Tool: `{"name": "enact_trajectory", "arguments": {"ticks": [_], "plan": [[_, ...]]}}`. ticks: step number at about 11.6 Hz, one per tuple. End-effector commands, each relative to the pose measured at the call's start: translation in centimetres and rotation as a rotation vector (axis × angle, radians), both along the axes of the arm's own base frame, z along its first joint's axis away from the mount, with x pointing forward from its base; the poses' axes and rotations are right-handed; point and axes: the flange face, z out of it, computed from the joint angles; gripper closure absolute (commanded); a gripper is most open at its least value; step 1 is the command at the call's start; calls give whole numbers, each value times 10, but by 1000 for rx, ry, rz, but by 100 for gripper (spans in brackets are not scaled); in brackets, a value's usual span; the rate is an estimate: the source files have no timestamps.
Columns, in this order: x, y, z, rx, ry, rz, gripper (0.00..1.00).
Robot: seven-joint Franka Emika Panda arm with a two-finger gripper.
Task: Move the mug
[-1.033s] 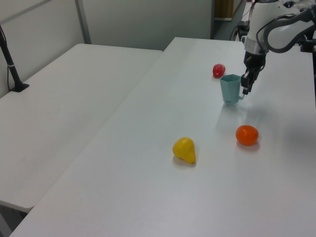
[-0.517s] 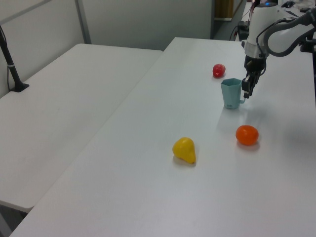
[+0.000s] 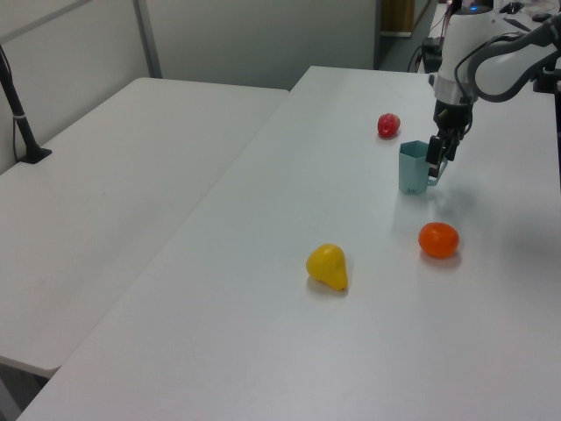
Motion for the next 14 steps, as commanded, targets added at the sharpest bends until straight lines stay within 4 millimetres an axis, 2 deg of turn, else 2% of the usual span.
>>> {"name": "enact_trajectory", "arguments": {"ticks": [1,2,4,6,7,9,14], "plan": [[6,-4,47,8,-2,-9,0],[12,-13,73,12,40,-14,0],[25,-46,133,18,65,-50,0],[33,-69,174,19,97,-86,0],[38,-76,186,14,78,-97,0],[41,-85,197,8,53,-111,0],[39,-94,206,-21,42,-128,0]]}}
